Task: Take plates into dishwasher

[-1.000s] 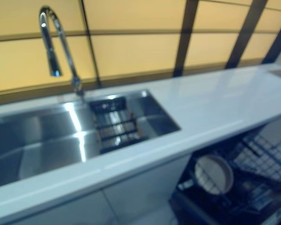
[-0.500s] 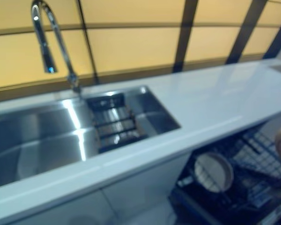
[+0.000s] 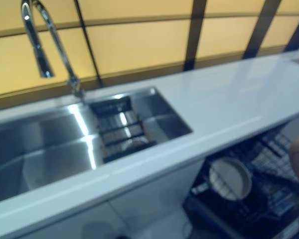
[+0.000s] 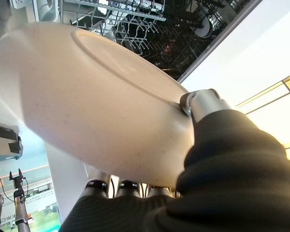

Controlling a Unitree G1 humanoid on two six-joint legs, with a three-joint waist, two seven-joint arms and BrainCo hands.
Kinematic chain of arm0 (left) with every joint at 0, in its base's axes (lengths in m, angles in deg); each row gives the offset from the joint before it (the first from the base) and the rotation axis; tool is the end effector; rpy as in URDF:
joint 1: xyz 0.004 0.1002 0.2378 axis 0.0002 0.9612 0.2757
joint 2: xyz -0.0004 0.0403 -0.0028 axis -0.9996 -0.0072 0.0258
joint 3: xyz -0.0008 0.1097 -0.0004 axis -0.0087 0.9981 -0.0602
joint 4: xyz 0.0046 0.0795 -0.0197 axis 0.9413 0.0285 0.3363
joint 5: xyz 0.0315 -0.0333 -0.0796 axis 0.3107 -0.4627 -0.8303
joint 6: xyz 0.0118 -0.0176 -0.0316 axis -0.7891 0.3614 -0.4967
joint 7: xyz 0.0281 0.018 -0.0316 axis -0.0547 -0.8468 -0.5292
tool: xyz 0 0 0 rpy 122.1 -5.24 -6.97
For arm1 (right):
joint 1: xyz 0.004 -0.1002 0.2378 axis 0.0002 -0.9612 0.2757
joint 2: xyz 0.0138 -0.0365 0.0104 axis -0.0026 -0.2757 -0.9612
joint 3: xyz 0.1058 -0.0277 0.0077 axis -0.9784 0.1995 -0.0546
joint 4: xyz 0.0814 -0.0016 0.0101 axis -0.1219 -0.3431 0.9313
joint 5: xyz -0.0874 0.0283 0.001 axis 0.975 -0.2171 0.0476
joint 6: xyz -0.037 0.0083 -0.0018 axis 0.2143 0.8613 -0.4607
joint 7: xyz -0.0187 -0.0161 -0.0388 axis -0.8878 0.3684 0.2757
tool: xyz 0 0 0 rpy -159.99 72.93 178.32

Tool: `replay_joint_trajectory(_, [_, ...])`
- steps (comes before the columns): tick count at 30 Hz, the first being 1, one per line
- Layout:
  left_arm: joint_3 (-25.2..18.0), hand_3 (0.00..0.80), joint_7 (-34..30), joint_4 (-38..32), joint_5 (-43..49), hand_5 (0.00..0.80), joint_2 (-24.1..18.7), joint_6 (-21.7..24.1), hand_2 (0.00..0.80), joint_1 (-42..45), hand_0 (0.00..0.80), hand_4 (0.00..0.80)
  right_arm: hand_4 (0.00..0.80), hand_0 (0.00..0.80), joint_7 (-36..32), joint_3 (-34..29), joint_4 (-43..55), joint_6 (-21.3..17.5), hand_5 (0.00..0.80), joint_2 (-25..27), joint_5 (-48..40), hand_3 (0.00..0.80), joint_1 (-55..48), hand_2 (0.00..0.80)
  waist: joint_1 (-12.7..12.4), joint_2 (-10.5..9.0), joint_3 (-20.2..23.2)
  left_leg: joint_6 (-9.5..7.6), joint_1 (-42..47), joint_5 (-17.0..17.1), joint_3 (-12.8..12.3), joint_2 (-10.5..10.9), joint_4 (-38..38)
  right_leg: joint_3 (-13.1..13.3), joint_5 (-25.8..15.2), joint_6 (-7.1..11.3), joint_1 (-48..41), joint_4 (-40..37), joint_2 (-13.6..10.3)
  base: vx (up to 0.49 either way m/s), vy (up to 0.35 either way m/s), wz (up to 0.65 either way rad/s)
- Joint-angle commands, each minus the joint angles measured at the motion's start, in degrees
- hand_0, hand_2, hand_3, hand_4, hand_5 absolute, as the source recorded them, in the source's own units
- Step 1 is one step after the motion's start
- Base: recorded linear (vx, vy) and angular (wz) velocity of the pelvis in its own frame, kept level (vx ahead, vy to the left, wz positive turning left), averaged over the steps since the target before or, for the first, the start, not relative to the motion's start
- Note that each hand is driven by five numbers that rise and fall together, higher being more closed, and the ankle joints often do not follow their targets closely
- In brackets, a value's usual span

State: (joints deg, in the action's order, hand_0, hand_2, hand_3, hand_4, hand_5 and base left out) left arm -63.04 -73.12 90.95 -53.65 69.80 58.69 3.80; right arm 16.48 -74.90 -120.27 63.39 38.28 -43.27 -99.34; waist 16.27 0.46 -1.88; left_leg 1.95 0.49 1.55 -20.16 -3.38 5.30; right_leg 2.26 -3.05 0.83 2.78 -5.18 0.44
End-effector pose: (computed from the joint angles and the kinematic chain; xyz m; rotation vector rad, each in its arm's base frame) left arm 0.0487 0.2454 -0.1086 -0.2186 1.0992 0.1889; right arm 0.1282 -0.4359 0.1603 -1.0254 0.3857 -0.4521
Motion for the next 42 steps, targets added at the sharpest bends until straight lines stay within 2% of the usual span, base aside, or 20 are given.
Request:
replay_joint_trajectory(1, [0.87,0.0,-0.72,0.09,0.63,0.0,-2.52,1.18,0.0,-1.67,0.0,0.0,0.8,0.8,1.59,-1.59,2.08,-1.09,0.8,-0.01,-0.5,0.8,6.48,0.8,-1.34,-0.97,-0.52,-0.97,2.98,-5.66,0.12,-1.51,-0.3,-4.27,-0.49,5.26,0.69,0.18,-1.19,0.0,0.0,0.0])
replay_joint_trajectory(13, [1.64,0.0,-0.17,-1.08,0.22,0.0,-2.21,1.63,0.0,-2.1,0.0,0.0,0.8,0.8,2.77,3.92,3.69,0.63,0.8,-0.66,3.43,0.8,11.29,0.8,-1.9,-0.26,-1.89,-0.98,2.11,-5.34,0.69,-1.41,-0.3,-4.63,-0.36,4.98,1.31,0.21,-1.34,-0.003,-0.001,0.0])
replay_joint_trajectory(27, [2.13,0.0,-0.19,-3.91,-0.8,0.0,-2.14,1.17,0.0,-2.69,0.0,0.0,0.8,0.8,5.12,12.06,2.24,4.61,0.8,-2.43,9.69,0.8,18.37,0.8,-2.89,1.73,-3.94,-0.77,0.64,-4.5,2.05,-0.93,-0.3,-4.93,-0.27,4.66,2.3,0.18,-1.63,-0.016,-0.009,0.02])
replay_joint_trajectory(42, [3.47,0.0,0.1,-7.06,-3.19,0.0,-2.19,0.66,0.0,-3.83,0.0,0.0,0.8,0.8,8.21,15.83,-3.85,3.95,0.8,-1.37,11.71,0.8,22.94,0.8,-3.6,4.18,-6.23,-0.49,-1.21,-3.46,2.77,-0.57,-0.3,-5.28,0.03,4.28,4.1,0.96,-2.09,-0.02,0.0,0.02])
